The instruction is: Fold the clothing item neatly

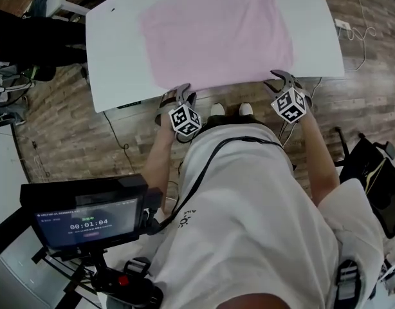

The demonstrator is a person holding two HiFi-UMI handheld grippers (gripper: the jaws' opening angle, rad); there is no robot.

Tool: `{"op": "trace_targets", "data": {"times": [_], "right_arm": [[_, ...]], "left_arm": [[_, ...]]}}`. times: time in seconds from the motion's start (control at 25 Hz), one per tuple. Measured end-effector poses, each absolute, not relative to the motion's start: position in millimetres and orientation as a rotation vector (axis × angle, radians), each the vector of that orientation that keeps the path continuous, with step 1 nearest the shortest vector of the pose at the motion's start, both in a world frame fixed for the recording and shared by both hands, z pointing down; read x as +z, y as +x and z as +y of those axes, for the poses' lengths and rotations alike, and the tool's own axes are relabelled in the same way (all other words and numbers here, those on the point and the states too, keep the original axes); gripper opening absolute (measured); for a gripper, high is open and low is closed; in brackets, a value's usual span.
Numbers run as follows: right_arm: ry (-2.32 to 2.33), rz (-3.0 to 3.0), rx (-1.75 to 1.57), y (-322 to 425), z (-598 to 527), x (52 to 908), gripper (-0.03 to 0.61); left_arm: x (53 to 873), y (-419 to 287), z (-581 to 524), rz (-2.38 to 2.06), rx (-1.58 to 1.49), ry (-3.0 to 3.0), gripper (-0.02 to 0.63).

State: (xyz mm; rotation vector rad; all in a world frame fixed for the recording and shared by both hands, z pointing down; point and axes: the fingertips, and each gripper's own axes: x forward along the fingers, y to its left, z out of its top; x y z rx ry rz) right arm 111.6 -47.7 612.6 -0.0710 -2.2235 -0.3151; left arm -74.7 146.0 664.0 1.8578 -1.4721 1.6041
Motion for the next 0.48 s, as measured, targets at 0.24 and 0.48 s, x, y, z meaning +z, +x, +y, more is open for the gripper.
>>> {"op": "trace_targets", "data": {"times": [0.24, 0.48], "right_arm": [[-0.044, -2.270, -0.275, 120, -45, 602, 0.172], [-0.064, -2.239, -0.320, 137, -30, 602, 0.172]], "left_arm": [[659, -76, 147, -1.511, 1.470, 1.815, 0.087], [637, -73, 156, -1.521, 1.417, 1.829, 0.023]]}}
